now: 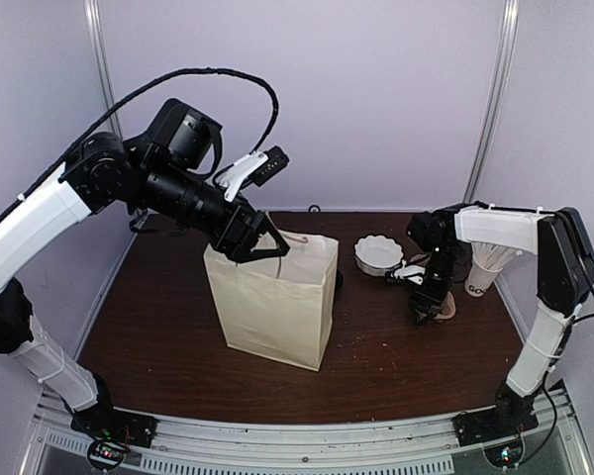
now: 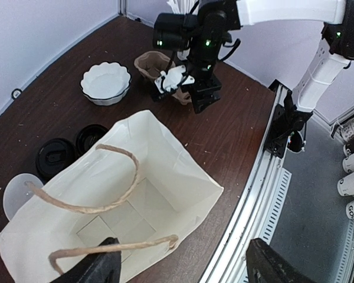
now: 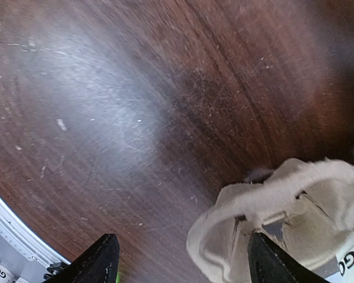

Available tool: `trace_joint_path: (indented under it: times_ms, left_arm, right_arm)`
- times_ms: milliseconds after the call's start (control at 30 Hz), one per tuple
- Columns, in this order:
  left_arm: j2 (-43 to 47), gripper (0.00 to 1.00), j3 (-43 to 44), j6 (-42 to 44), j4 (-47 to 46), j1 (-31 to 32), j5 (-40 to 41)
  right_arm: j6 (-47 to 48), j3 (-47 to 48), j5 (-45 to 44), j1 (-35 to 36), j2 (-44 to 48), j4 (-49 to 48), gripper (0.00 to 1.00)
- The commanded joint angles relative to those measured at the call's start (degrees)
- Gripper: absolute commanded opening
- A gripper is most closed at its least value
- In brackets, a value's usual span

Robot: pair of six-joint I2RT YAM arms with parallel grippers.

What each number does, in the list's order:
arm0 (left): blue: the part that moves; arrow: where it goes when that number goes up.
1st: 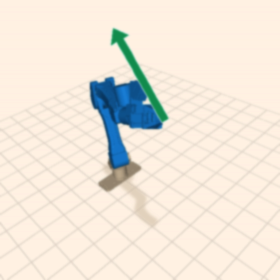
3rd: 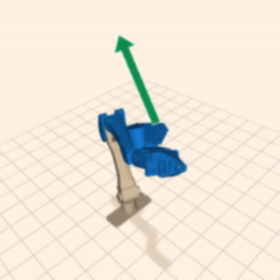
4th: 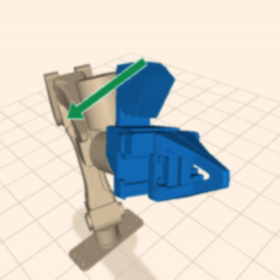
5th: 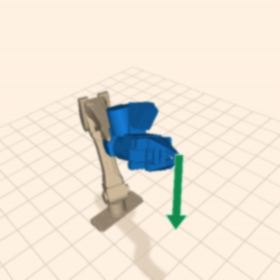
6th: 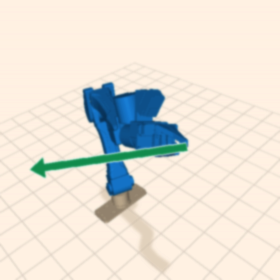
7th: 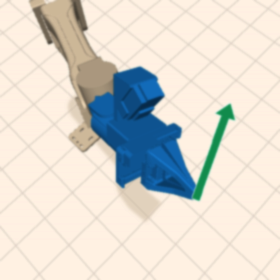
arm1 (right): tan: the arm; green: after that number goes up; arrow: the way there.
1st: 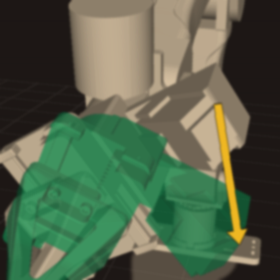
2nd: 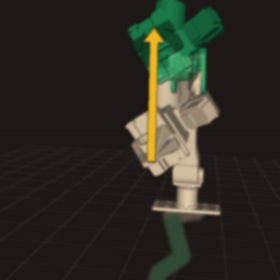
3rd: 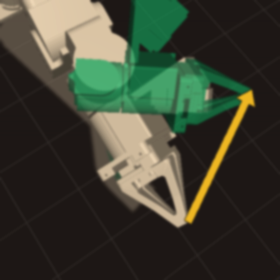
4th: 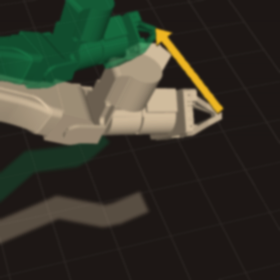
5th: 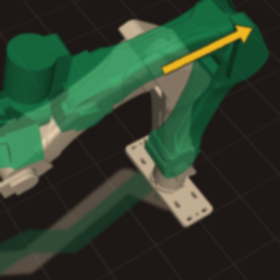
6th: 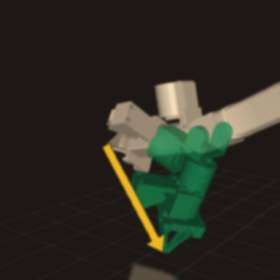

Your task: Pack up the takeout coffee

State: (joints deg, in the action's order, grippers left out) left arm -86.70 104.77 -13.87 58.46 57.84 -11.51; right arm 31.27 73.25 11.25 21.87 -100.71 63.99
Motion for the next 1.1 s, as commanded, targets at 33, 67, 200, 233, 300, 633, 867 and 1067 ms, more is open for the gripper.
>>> trace_joint_path:
  times_ms: [33,67,200,233,300,633,867,1067]
  left_arm:
    - [4.2,0.77,-0.6,-0.8,-3.4,-0.3,2.8]
    - [4.3,0.77,-0.6,-0.8,-3.5,-0.3,2.8]
    - [4.3,0.77,-0.6,-0.3,-3.5,-0.3,3.6]
    - [4.3,0.77,-0.5,0.0,-3.6,-0.3,3.9]
    - [4.1,0.77,-0.4,0.7,-3.6,-0.3,4.4]
    - [3.6,0.78,-0.6,1.6,-4.0,-0.3,4.7]
    - [3.6,0.78,-1.5,1.5,-4.4,-0.3,4.1]
    - [4.2,0.78,-1.2,1.8,-4.4,-0.3,6.2]
  right_arm:
    - [-2.3,-0.1,-2.9,0.0,-3.8,-0.6,0.77]
    - [-1.9,-0.6,-2.4,0.0,-4.0,-0.2,0.76]
    - [3.4,-4.8,2.4,0.3,-0.6,3.3,0.72]
    - [4.6,-6.1,2.6,0.4,0.5,4.3,0.72]
    - [6.6,-8.9,1.3,0.4,2.0,6.3,0.72]
    - [11.7,-17.9,-9.1,-4.2,7.6,8.9,0.72]
    - [16.7,-8.8,8.7,-5.5,14.7,21.7,0.73]
    - [7.8,-6.7,6.6,-5.6,17.7,11.9,0.66]
